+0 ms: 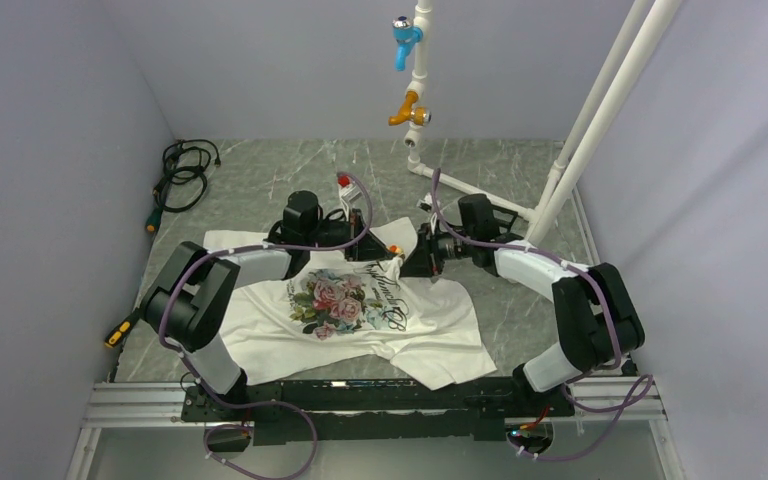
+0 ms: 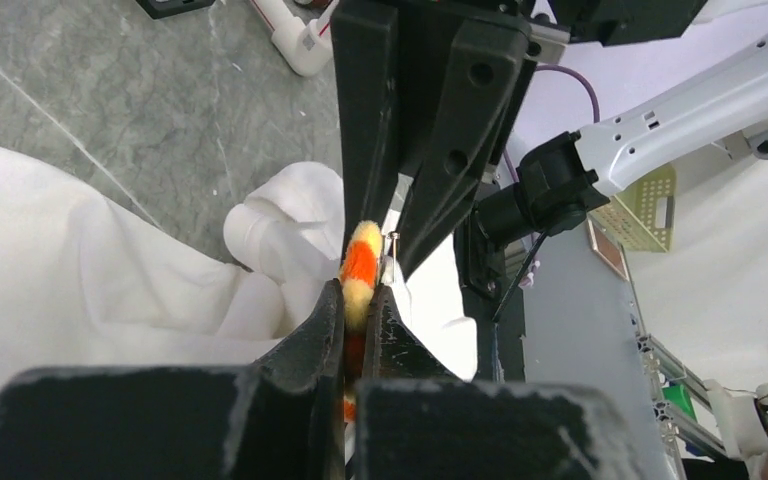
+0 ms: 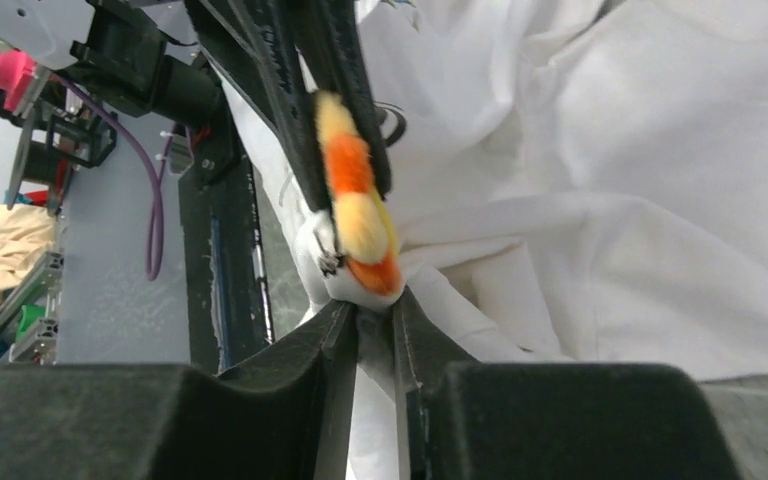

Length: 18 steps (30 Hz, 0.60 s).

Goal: Remove the brooch from the garment

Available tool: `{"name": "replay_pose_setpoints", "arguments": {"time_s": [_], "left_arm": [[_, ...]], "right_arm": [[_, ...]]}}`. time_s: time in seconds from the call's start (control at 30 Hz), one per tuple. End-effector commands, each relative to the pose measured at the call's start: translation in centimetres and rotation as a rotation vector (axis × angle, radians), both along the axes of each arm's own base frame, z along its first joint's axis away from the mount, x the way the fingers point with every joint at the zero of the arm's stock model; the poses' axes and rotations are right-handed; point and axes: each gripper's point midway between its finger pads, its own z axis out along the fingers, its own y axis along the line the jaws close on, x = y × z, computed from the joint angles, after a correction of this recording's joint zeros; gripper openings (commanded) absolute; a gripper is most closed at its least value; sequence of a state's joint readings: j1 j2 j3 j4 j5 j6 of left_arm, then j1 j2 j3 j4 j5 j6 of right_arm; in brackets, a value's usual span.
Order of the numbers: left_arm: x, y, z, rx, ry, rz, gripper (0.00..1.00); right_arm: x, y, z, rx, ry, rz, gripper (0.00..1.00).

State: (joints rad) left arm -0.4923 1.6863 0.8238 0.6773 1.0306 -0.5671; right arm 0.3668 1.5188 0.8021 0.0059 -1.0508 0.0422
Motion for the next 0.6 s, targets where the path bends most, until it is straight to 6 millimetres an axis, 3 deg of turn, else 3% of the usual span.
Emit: {"name": "replay_pose_setpoints", "arguments": {"time_s": [0.0,0.17,0.2,0.3,0.37,0.57], "left_arm": [[0.7,-0.3,1.2,-0.052,-0.012,0.046,0.0],[1.0,-0.3,1.3,-0.063,0.007,0.073,0.0],[0.9,-0.3,1.4,-0.065,0.005,0.067,0.0],[0.5,-0.2,1.6,-0.071,-0.001,0.051,0.0],[0.1,-0.1,1.7,-0.075,-0.007,0.042,0.0],[-0.5,0.0,2.1,-0.093,-0.026,0.006,0.0]], "right_arm": [[-0.5,2.2,1.8,0.068,-0.059,0.038,0.17],[-2.0,2.7,1.4,0.066,-0.043,0.058,0.14],[-2.0,2.7,1.5,0.064,-0.046,0.059,0.17],[-1.2,1.9,1.9,0.044,-0.068,0.041,0.45],[-0.5,1.0,2.3,0.039,-0.081,0.017,0.55],[0.4,-0.8,2.5,0.01,-0.116,0.005,0.58]]}}
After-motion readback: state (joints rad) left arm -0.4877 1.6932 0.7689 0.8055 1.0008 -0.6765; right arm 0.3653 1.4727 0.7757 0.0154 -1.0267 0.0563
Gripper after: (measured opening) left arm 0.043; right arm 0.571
